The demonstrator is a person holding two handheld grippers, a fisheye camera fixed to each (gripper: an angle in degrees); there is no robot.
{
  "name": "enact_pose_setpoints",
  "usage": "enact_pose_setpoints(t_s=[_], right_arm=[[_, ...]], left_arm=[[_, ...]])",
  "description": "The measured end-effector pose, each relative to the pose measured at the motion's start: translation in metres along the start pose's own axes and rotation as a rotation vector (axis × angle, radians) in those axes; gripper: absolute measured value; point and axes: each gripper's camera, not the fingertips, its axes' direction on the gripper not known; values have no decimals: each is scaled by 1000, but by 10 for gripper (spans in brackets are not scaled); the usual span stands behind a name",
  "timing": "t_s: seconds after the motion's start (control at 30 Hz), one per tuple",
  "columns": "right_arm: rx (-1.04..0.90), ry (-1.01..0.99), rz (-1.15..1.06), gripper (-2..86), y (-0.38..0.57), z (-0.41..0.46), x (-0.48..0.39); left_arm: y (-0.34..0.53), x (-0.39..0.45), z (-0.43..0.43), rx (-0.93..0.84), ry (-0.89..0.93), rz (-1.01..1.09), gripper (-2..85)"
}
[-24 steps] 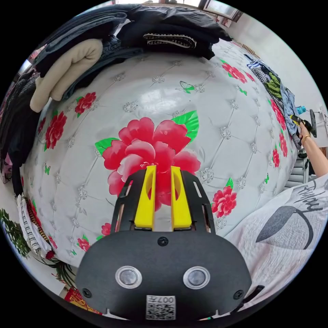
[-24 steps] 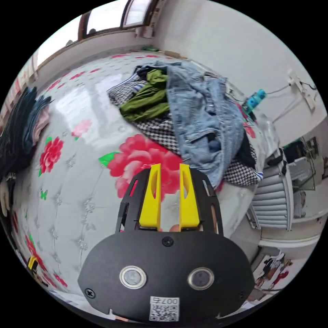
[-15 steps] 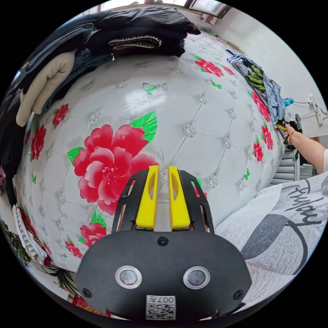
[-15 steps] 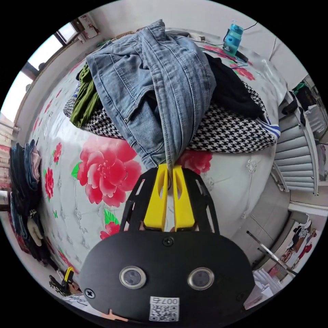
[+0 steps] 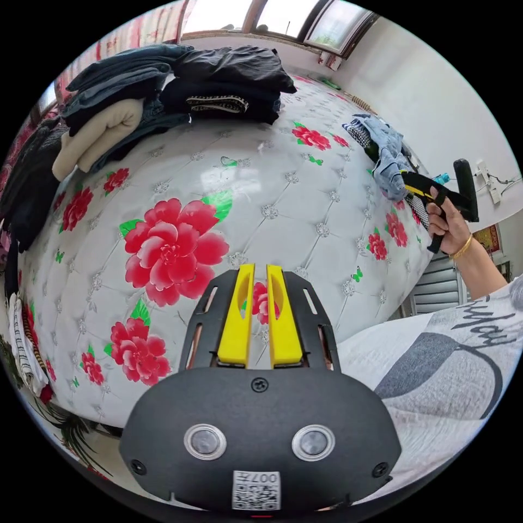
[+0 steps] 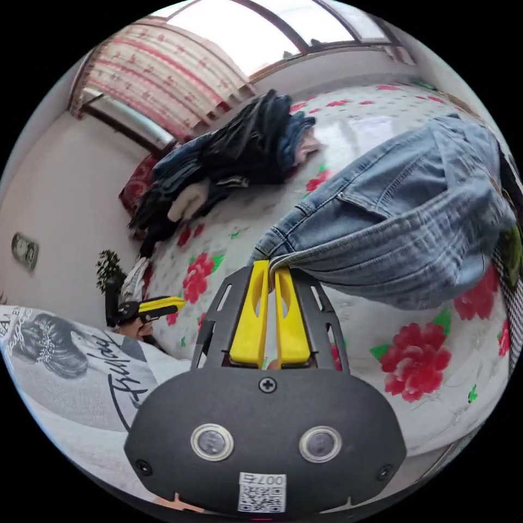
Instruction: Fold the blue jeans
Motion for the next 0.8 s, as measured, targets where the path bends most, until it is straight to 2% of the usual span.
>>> enact_pose_setpoints(t_s=[0.03,0.1,0.2,0.23,0.3,0.37,0.5,0.6,0.67,0.8], right_arm=[[-42,-52,-54,-3,-2,13,-17],[-225,-299,-254,-2,-5,66,-83],[-398,-543,-363,0,-6,125,-144],[-434,-553,-378,0,-6,134,-153],[-530,-491,-517,4,2,146,-182],[-530,-428,-585,10,12,140,-188],[-463,-326,-498,35,35,123,-162],[-374,-306,-357,55,46,100,-134],[-320,-303,-299,64,51,87,-126],[-282,-169,-337,79,58,63,-134]], left_arm=[[9,-3,-9,26,-6,-15,47],[26,-10,-23,67,-29,-43,47],[59,-31,-46,118,-121,-103,47],[74,-44,-52,115,-177,-140,47],[96,-67,-62,108,-238,-219,46],[125,-89,-75,117,-287,-294,47],[140,-92,-80,120,-307,-256,63],[120,-62,-76,149,-241,-98,84],[92,-18,-73,199,-171,109,88],[54,54,-83,318,-166,413,88]])
